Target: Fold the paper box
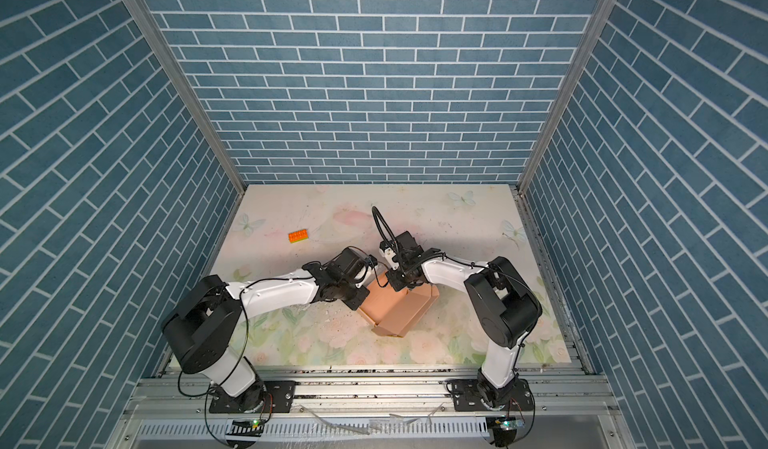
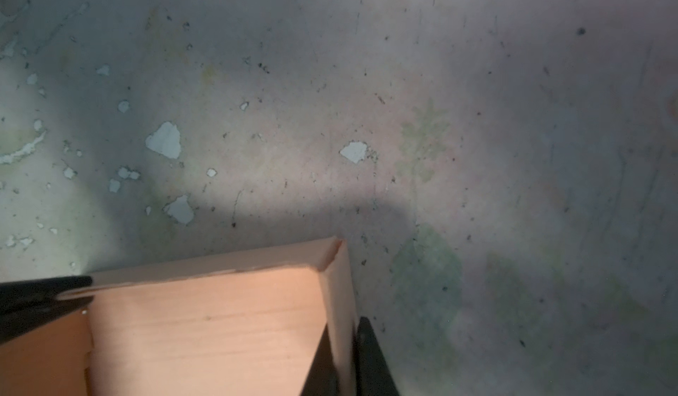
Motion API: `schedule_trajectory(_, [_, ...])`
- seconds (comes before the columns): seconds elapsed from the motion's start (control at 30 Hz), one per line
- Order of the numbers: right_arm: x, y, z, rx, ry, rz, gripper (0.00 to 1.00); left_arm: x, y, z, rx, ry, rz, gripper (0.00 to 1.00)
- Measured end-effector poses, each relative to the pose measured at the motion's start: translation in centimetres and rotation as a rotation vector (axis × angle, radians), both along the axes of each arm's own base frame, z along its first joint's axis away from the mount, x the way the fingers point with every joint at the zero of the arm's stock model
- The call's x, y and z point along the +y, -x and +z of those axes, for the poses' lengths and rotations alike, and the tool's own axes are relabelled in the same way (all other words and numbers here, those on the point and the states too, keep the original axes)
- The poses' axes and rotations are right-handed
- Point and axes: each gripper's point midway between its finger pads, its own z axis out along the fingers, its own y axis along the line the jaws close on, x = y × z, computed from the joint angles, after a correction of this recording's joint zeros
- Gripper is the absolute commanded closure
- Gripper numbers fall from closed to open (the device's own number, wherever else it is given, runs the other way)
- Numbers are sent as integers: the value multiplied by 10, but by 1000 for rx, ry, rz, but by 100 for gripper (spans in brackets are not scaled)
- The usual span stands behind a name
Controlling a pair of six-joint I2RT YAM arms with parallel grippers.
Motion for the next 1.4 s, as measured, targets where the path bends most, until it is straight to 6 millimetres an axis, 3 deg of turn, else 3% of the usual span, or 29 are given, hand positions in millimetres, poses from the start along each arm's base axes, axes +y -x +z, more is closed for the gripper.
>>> schedule_trajectory(0.13, [-1, -1, -1, -27, 24, 5, 100, 0, 0, 0, -1, 0, -1, 97])
schedule_trajectory(0.83, [-9, -15, 3, -286, 224, -93, 100, -8, -10, 5, -36, 26, 3, 97])
schedule_trajectory(1.1, [-11, -20, 0, -319, 225, -160, 100, -10, -13, 4, -46, 33, 5, 97])
schedule_trajectory(1.4, [-2, -19, -1, -313, 172, -123, 100, -9, -12, 4, -39, 23, 5, 96])
